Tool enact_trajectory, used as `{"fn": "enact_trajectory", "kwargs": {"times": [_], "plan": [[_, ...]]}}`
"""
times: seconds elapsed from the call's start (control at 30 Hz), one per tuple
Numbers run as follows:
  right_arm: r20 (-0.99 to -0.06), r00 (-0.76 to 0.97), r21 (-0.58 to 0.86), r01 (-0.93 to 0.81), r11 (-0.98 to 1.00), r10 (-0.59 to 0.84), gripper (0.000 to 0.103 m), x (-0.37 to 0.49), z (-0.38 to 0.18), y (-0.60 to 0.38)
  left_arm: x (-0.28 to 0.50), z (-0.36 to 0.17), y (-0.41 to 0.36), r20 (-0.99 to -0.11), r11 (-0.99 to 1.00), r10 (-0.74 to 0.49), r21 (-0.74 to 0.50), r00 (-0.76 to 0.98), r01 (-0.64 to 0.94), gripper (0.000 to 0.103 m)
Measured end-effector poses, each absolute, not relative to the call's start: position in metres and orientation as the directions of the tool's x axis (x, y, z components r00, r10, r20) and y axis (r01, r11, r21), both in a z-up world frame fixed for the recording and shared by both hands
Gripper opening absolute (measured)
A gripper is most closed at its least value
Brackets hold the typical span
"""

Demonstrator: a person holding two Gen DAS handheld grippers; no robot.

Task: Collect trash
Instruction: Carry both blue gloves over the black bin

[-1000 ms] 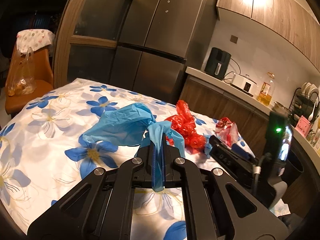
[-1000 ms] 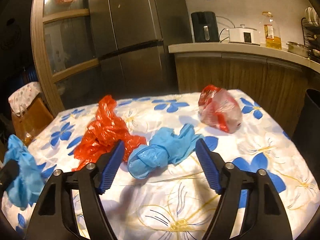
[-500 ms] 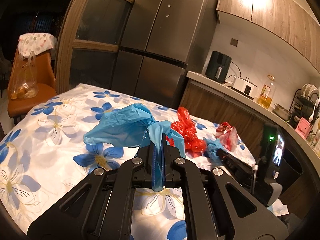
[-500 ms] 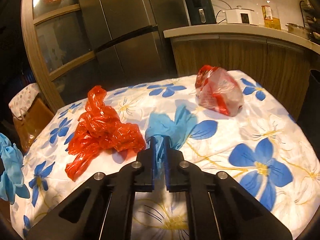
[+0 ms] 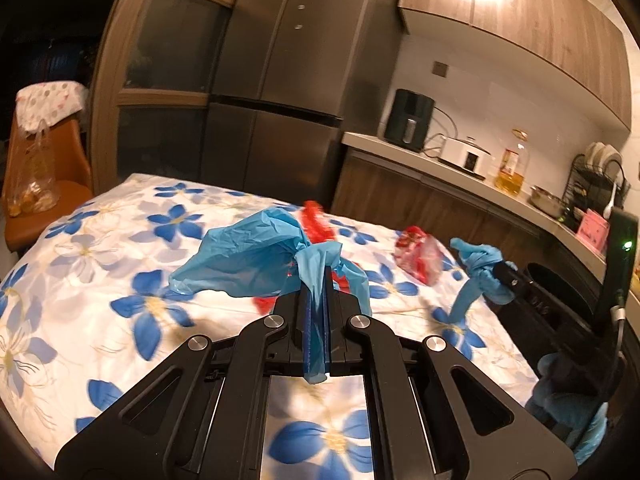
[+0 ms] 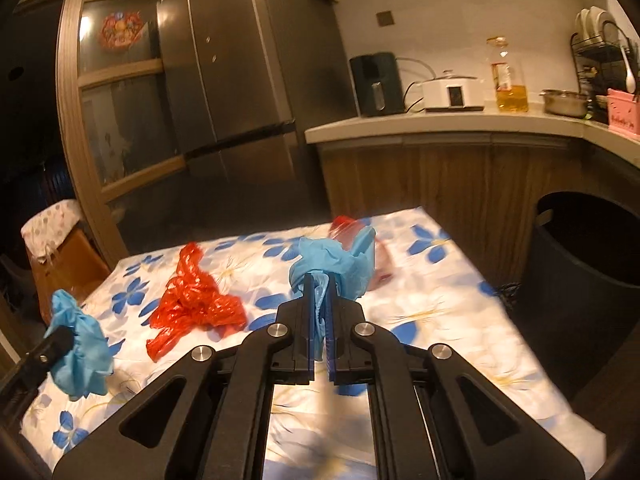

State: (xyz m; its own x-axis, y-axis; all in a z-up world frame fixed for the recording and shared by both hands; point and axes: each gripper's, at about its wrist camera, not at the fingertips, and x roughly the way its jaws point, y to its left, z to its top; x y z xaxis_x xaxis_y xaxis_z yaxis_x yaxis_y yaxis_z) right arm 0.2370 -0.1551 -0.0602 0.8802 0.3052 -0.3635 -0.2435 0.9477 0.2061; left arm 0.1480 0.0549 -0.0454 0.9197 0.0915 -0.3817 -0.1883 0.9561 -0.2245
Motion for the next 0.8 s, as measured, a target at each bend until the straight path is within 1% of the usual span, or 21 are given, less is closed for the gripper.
{"fn": "enact_trajectory", "kwargs": {"times": [0.3,0.8], "plan": [[-0.305,0.924,0.205,-0.173,0.963,0.231,0.005,0.215,-0.044,-0.212,0.161,-0.037,0.004,-0.377,0.976,0.017,-0.194,0.926,-0.097,0.003],[-0.265,0.961,0.186,-0.024,0.982,0.074,0.005,0.207,-0.034,-0.295,0.208,-0.025,-0.096,-0.367,0.984,-0.144,-0.149,0.919,0.094,0.003]]}}
